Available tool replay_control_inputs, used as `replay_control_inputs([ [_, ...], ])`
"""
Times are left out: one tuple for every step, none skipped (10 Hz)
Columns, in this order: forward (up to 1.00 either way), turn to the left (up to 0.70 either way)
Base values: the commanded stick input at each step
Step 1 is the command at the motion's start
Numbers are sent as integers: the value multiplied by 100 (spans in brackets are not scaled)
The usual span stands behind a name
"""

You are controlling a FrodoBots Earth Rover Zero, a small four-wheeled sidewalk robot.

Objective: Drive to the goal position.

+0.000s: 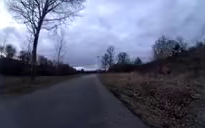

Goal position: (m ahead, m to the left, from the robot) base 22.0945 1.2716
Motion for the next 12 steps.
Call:
replay_control_inputs([
  [50,0],
  [50,0],
  [50,0],
  [50,0],
  [50,0],
  [50,0],
  [50,0],
  [50,0],
  [50,0],
  [50,0],
  [50,0],
  [50,0],
])
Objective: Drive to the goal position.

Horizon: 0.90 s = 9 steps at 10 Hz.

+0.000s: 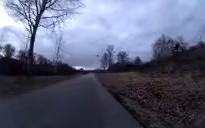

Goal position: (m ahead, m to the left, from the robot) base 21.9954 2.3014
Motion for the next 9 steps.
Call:
replay_control_inputs([
  [50,0],
  [50,0],
  [50,0],
  [50,0],
  [50,0],
  [50,0],
  [50,0],
  [50,0],
  [50,0],
])
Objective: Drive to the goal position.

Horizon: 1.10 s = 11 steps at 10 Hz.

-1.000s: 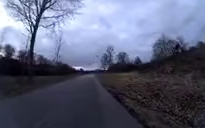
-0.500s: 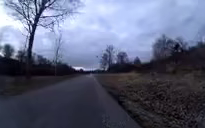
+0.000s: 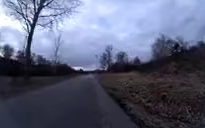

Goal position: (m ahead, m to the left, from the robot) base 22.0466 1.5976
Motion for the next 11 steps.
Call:
replay_control_inputs([
  [50,0],
  [50,0],
  [50,0],
  [50,0],
  [50,0],
  [50,0],
  [50,11],
  [50,50],
  [50,50],
  [50,50],
  [50,50],
])
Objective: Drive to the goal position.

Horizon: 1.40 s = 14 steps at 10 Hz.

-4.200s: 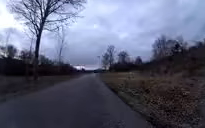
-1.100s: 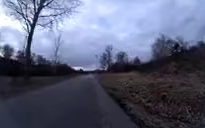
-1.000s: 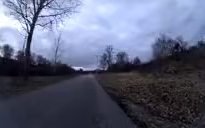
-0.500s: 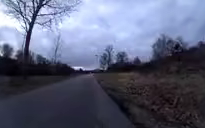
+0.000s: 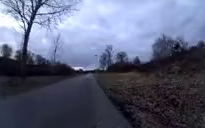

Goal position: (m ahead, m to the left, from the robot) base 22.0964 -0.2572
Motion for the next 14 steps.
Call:
replay_control_inputs([
  [50,50],
  [50,50],
  [50,50],
  [50,50],
  [50,50],
  [50,50],
  [50,50],
  [50,50],
  [50,50],
  [50,19],
  [50,0],
  [50,0],
  [50,0],
  [50,0],
])
